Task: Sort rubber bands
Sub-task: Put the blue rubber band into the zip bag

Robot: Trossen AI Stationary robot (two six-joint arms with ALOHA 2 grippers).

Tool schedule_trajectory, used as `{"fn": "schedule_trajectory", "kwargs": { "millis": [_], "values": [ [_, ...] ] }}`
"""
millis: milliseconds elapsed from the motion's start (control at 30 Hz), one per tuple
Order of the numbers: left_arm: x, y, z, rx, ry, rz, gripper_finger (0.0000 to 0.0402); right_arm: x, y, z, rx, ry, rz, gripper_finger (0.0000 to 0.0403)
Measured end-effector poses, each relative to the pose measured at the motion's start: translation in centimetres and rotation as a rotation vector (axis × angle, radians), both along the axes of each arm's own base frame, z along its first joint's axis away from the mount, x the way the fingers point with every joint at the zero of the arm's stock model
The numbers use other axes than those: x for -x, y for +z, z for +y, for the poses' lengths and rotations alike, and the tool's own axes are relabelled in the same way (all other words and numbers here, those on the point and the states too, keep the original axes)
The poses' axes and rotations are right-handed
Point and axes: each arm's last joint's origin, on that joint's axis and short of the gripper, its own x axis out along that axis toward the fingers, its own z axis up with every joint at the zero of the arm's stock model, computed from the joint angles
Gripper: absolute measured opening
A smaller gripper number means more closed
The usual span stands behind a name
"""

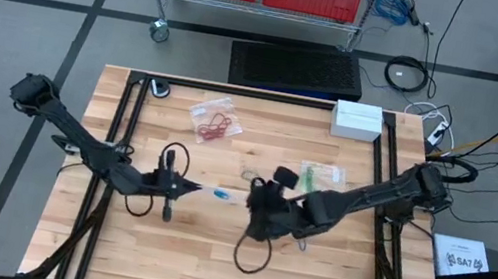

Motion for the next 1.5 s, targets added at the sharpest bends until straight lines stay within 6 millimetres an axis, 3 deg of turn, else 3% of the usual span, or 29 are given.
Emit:
{"fn": "schedule_trajectory", "kwargs": {
  "millis": [167,400,633,733,833,900,1500],
  "values": [
    [0.7,-0.9,0.3,0.012,-0.066,-0.100,0.0000,1.8,-2.9,0.8,-0.018,-0.053,0.054,0.0165],
    [0.9,-1.0,0.6,0.029,-0.115,-0.157,0.0000,1.8,-6.4,1.9,-0.062,-0.048,-0.109,0.0185],
    [0.9,-1.0,0.6,0.028,-0.115,-0.156,0.0000,0.9,-6.3,2.1,-0.085,-0.028,-0.207,0.0182],
    [0.9,-1.0,0.6,0.030,-0.115,-0.160,0.0000,0.6,-6.5,1.8,-0.087,-0.042,-0.210,0.0131],
    [0.9,-1.0,0.6,0.030,-0.115,-0.161,0.0000,0.5,-6.7,1.7,-0.085,-0.042,-0.211,0.0043],
    [0.9,-0.9,0.6,0.031,-0.116,-0.162,0.0000,0.2,-6.4,1.9,-0.086,-0.022,-0.245,0.0014],
    [0.4,-1.1,0.3,0.041,-0.163,-0.192,0.0000,-1.6,-4.9,0.8,-0.093,0.055,-0.370,0.0002]
  ]
}}
